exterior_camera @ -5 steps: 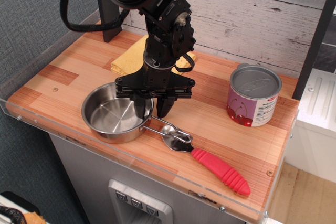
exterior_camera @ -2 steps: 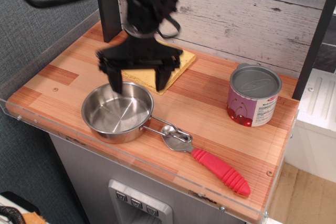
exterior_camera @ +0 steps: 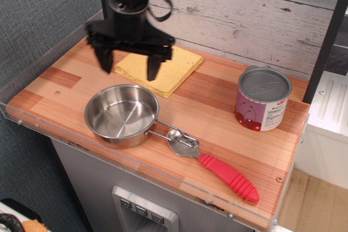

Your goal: Slide the silver pot next to the red spoon.

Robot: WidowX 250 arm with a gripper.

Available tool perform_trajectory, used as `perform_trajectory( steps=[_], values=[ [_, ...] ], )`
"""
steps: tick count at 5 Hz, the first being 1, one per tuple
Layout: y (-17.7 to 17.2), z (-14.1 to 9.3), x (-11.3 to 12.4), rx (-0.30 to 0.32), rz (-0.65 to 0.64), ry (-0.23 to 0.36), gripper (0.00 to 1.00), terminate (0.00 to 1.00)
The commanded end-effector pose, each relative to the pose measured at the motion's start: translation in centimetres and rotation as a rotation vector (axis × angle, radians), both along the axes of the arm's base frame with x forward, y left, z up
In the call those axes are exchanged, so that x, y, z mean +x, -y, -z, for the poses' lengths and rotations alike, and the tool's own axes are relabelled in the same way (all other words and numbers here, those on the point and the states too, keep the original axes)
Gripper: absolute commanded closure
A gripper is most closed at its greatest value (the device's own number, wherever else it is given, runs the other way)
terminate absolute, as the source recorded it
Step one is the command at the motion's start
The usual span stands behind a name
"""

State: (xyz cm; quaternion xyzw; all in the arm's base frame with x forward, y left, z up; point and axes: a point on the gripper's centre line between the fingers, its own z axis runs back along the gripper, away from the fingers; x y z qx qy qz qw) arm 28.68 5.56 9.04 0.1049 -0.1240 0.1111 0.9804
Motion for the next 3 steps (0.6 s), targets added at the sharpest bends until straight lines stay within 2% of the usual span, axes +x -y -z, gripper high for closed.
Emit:
perform_trajectory(
  steps=[1,3],
  values=[
    [-2.2,-3.8,1.9,0.022,0.178,0.061,0.0,0.0],
    [-6.5,-3.4,4.7,0.012,0.111,0.029,0.0,0.0]
  ],
)
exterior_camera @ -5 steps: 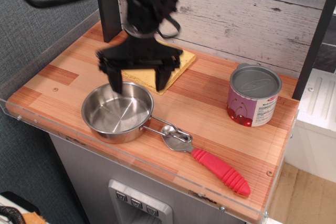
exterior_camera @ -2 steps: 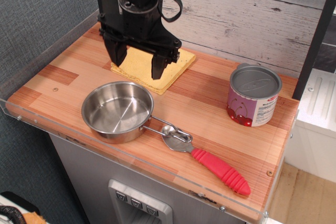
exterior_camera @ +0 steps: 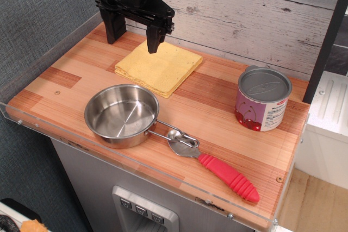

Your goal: Slide the silver pot next to the red spoon.

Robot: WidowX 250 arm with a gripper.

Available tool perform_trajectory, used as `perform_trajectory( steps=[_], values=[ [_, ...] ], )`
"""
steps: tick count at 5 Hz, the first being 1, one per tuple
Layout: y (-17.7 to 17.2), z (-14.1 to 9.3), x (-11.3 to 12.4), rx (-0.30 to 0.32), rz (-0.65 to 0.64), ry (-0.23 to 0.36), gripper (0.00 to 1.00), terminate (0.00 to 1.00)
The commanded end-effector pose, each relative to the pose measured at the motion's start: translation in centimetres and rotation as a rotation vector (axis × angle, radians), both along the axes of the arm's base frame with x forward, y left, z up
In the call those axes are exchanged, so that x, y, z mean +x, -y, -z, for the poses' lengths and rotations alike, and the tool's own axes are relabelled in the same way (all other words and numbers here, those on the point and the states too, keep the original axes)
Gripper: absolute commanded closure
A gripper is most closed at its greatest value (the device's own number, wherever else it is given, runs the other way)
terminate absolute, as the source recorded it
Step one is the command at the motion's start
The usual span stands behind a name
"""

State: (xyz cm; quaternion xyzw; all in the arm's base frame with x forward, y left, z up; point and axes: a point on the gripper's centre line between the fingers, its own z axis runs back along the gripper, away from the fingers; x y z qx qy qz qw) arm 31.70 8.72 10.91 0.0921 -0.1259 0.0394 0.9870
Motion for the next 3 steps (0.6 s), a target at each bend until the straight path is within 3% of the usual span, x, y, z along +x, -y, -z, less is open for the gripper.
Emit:
perform_trajectory(
  steps=[1,2,3],
  values=[
    [-5.2,-1.4,3.0,0.016,0.006,0.025,0.0,0.0],
    [-6.7,-1.4,4.1,0.021,0.009,0.028,0.0,0.0],
    [-6.7,-1.4,4.1,0.021,0.009,0.028,0.0,1.0]
  ],
)
